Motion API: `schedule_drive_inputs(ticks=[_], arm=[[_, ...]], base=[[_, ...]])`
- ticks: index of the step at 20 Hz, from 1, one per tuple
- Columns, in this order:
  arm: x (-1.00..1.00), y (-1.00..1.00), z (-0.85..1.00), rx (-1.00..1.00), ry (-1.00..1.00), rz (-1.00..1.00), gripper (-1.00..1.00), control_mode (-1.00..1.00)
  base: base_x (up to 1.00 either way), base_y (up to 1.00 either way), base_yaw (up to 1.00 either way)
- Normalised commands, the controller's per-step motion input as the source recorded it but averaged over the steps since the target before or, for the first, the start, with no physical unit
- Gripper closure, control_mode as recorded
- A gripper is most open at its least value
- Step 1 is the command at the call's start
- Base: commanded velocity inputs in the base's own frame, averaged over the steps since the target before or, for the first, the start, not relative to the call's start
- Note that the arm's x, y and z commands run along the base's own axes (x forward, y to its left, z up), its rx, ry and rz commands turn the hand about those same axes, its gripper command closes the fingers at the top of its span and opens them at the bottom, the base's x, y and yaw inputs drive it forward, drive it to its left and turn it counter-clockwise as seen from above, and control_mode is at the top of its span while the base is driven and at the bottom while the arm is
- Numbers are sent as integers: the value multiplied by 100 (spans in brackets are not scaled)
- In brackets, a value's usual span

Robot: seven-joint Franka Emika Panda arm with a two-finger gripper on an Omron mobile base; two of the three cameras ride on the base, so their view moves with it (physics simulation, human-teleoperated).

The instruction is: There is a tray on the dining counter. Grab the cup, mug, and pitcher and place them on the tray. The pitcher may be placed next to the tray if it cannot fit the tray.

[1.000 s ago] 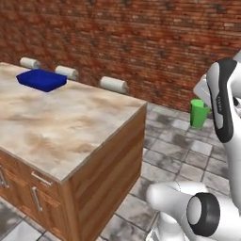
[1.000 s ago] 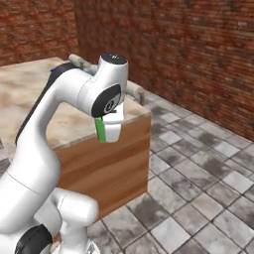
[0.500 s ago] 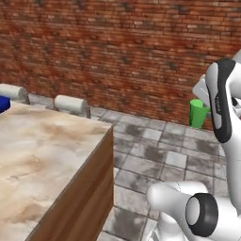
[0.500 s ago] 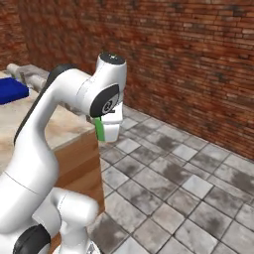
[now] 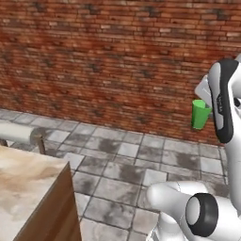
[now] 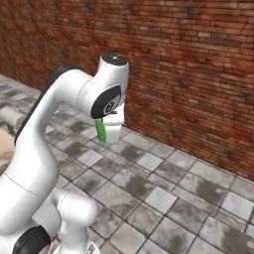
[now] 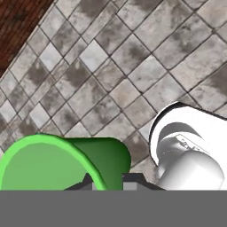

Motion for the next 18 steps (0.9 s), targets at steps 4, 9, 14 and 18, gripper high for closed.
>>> schedule_drive_inputs(ticks=[4,9,14,18], arm=[[0,0,0,0,0,0,100,100],[0,0,0,0,0,0,100,100],[0,0,0,0,0,0,100,100],[0,0,0,0,0,0,100,100]], base=[[100,-100,-6],[99,-100,-1],[92,-100,13],[91,-95,36]])
